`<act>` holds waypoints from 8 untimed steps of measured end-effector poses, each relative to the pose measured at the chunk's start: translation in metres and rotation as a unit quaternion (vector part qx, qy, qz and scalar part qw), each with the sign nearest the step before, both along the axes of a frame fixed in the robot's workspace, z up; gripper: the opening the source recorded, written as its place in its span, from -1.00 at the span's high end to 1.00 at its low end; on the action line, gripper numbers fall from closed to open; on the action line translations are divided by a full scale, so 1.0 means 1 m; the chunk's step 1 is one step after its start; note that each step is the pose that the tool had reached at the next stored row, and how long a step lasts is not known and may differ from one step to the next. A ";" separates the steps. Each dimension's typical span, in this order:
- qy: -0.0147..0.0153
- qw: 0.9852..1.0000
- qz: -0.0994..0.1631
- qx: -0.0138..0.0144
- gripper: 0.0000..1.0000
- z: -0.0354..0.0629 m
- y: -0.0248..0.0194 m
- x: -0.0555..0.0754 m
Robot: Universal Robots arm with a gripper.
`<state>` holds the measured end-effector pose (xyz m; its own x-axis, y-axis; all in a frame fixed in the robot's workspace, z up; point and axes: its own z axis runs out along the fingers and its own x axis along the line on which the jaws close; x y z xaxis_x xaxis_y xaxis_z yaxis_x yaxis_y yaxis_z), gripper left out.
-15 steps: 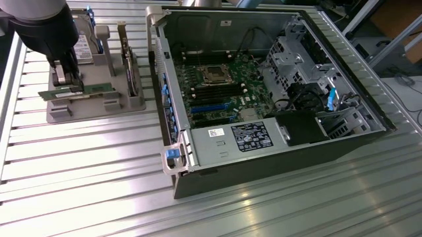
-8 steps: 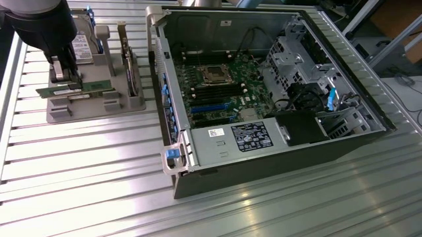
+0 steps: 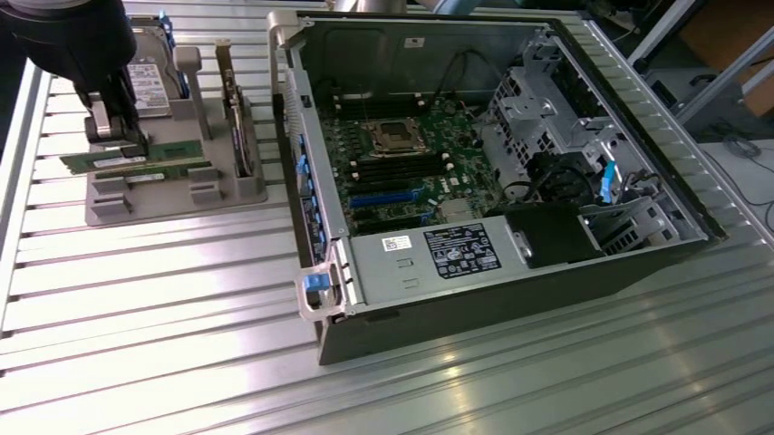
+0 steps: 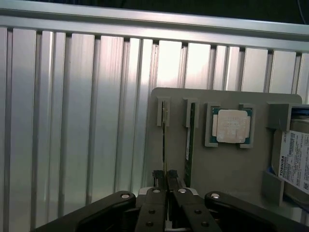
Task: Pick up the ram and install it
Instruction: 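Pick up the ram and move it above insertion slot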
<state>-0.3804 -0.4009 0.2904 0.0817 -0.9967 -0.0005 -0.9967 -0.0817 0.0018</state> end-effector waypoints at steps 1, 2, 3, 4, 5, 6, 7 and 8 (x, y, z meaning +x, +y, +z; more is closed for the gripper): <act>0.000 1.000 0.000 0.000 0.75 0.0016 0.0000 0.000; 0.000 1.000 0.000 0.000 0.75 0.0027 0.0000 0.000; 0.000 1.000 0.000 0.000 0.75 0.0038 0.0000 0.000; 0.000 1.000 0.000 0.000 0.75 0.0052 0.0000 0.000; 0.000 1.000 0.000 0.000 0.75 0.0067 0.0000 0.000; 0.000 1.000 0.000 0.000 0.75 0.0093 0.0000 0.000; 0.000 1.000 0.000 0.000 0.75 0.0110 0.0000 0.000; 0.000 1.000 0.000 0.000 0.75 0.0125 0.0000 0.000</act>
